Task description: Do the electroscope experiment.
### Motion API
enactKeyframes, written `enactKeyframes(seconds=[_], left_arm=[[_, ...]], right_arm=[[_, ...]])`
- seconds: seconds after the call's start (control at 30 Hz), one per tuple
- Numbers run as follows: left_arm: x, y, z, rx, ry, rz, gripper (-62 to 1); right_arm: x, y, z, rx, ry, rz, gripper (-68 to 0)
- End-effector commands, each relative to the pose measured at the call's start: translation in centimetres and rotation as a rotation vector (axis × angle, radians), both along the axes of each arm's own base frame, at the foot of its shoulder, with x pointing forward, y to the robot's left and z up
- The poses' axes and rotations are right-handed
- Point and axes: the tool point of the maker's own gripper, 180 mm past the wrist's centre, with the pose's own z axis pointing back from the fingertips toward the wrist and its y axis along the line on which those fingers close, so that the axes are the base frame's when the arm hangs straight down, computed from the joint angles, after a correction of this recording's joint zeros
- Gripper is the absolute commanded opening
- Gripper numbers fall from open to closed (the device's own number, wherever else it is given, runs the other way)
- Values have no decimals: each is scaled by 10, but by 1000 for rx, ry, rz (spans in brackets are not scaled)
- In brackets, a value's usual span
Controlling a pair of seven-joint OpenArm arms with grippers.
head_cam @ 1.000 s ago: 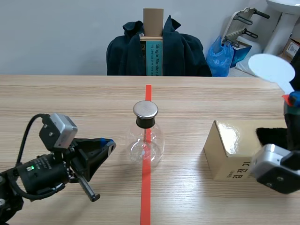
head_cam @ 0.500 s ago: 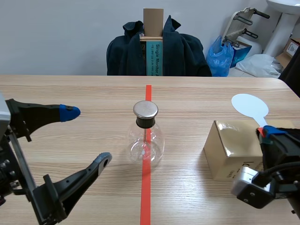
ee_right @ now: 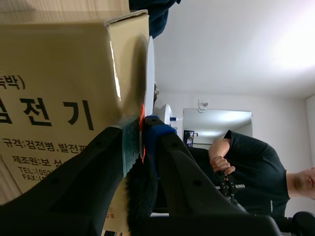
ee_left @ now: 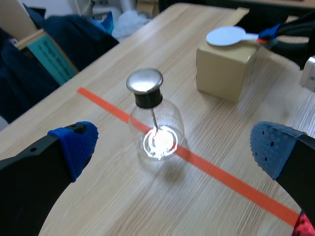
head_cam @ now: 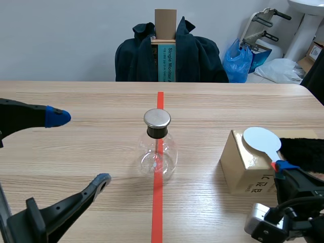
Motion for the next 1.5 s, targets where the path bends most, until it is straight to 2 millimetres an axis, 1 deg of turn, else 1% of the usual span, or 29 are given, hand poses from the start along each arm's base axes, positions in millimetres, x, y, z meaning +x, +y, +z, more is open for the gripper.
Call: enactKeyframes(seconds=[0.0,0.07,0.1,0.17,0.2,0.27,0.33,0.53,0.67,0.77,0.9,0.97,1.0,1.03,1.1,1.2,1.27,1.37,1.47], left_arm=[[3,-1,6,-18,-17,1,14],[3,0,4,-10,-8,5,14],[3,0,3,-7,-5,7,14],[3,0,3,-4,-3,7,14],[3,0,3,-4,-3,7,14],[3,0,3,-4,-3,7,14],[3,0,3,-5,-3,7,14],[3,0,3,-4,-3,7,14],[3,0,3,-4,-3,7,14],[3,0,3,-3,-3,7,14],[3,0,2,-3,-3,7,14],[3,0,2,-3,-3,7,14],[3,0,2,-3,-3,7,14],[3,0,2,-2,-3,7,14],[2,0,2,5,-5,5,14],[2,1,1,7,-6,5,14],[2,1,1,8,-6,4,14],[2,1,1,8,-6,4,14],[2,1,1,8,-6,4,14]], right_arm=[[5,-1,14,-13,-75,13,-668],[3,0,12,-14,-67,21,-651],[3,0,11,-14,-66,21,-620],[3,0,11,-14,-66,21,-520],[3,0,11,-14,-66,24,-455],[3,1,11,-14,-66,25,-345],[2,2,11,-14,-66,32,-286],[0,4,10,-23,-60,48,-231],[-12,3,3,-45,-25,82,-208],[-27,1,-5,-56,21,101,-208],[-59,1,-19,-59,109,159,-208],[-74,2,-21,-47,144,195,-208],[-79,1,-18,-28,150,208,-208],[-82,2,-13,-6,148,220,-208],[-82,1,6,60,122,234,-208],[-73,3,47,193,43,260,-209],[-61,3,78,295,-10,265,-209],[-38,1,120,471,-52,240,-209],[-12,1,149,612,-51,202,-220]])
